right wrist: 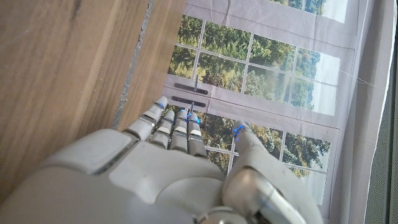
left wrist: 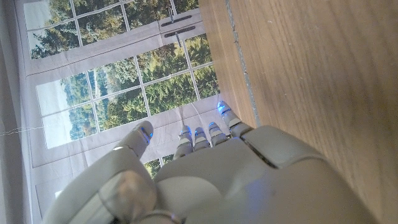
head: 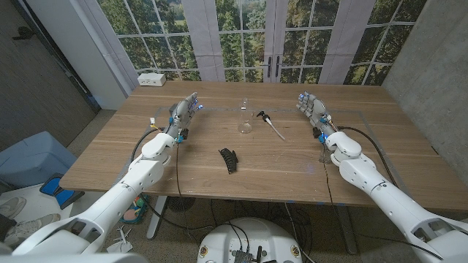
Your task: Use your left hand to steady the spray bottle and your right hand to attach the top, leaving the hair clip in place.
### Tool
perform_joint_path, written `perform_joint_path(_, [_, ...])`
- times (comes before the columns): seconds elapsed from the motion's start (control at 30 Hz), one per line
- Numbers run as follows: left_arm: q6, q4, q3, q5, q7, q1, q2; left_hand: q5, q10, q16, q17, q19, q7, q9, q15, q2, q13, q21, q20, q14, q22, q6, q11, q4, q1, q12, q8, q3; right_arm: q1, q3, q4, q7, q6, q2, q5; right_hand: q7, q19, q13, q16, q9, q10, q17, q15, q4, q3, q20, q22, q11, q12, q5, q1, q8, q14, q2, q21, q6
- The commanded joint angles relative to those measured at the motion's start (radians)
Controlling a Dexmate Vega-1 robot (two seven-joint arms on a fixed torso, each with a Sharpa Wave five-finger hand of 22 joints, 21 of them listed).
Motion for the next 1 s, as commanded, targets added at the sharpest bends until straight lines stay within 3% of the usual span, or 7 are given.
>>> perform_joint_path(0.03, [-0.014, 0.006, 0.003, 0.003, -0.014, -0.004, 0.001, 0.005, -0.007, 0.005, 0.004, -0.003, -0.012, 0.001, -0.027, 0.019, 0.004, 0.002, -0.023, -0.008, 0.001, -0.004, 0.001, 0.001, 0.008, 0.005, 0.005, 0.007, -0.026, 0.003, -0.035, -0.025, -0.003, -0.01, -0.008, 0.001, 0.007, 0.003, 0.003, 0.005, 0.008, 0.004, 0.002, 0.0, 0.008, 0.001, 0.004, 0.0, 0.007, 0.006, 0.002, 0.004, 0.007, 0.01, 0.005, 0.007])
perform_joint_path(0.37, [-0.007, -0.006, 0.013, 0.029, -0.006, -0.007, 0.014, 0.005, -0.009, 0.004, 0.003, -0.002, -0.014, 0.001, -0.03, 0.016, 0.004, -0.002, -0.024, -0.009, 0.001, -0.006, -0.002, -0.001, 0.006, 0.004, 0.004, 0.009, -0.036, -0.002, -0.07, -0.056, -0.025, -0.029, -0.035, 0.002, 0.005, 0.003, 0.0, 0.005, 0.007, 0.002, 0.005, -0.005, 0.011, 0.003, 0.004, -0.001, 0.007, 0.007, 0.009, 0.004, 0.006, 0.008, 0.004, 0.005])
perform_joint_path(0.67, [-0.029, -0.017, 0.047, 0.135, 0.025, -0.026, 0.04, -0.018, 0.027, 0.005, -0.008, 0.05, -0.024, 0.002, -0.037, -0.068, 0.004, -0.021, -0.027, 0.034, -0.001, 0.027, -0.017, -0.116, 0.041, 0.013, 0.014, -0.006, -0.043, -0.018, -0.122, -0.108, -0.067, -0.061, -0.097, 0.006, 0.006, 0.002, -0.007, 0.004, 0.009, -0.009, 0.018, -0.042, 0.022, 0.013, 0.003, 0.005, 0.007, 0.014, 0.04, 0.004, 0.011, -0.009, 0.004, 0.0])
perform_joint_path(0.73, [-0.022, -0.037, 0.059, 0.18, 0.05, -0.029, 0.055, -0.026, 0.035, 0.003, -0.008, 0.06, -0.033, 0.003, -0.041, -0.093, 0.004, -0.03, -0.031, 0.04, -0.001, 0.035, -0.023, -0.158, 0.06, 0.012, 0.017, -0.009, -0.045, -0.019, -0.129, -0.113, -0.072, -0.064, -0.102, 0.007, 0.007, 0.001, -0.008, 0.004, 0.008, -0.011, 0.019, -0.047, 0.023, 0.014, 0.003, 0.007, 0.007, 0.015, 0.044, 0.005, 0.012, -0.011, 0.004, 0.001])
perform_joint_path(1.0, [0.046, -0.119, 0.099, 0.322, 0.105, -0.047, 0.112, -0.038, 0.021, -0.003, -0.005, 0.069, -0.059, 0.006, -0.034, -0.148, 0.007, -0.056, -0.029, 0.032, 0.002, -0.008, -0.03, -0.251, 0.115, 0.002, 0.011, -0.015, -0.054, -0.024, -0.16, -0.138, -0.095, -0.079, -0.128, 0.008, 0.007, 0.001, -0.011, 0.004, 0.01, -0.015, 0.021, -0.06, 0.024, 0.017, 0.003, 0.006, 0.008, 0.018, 0.054, 0.006, 0.014, -0.016, 0.003, 0.001])
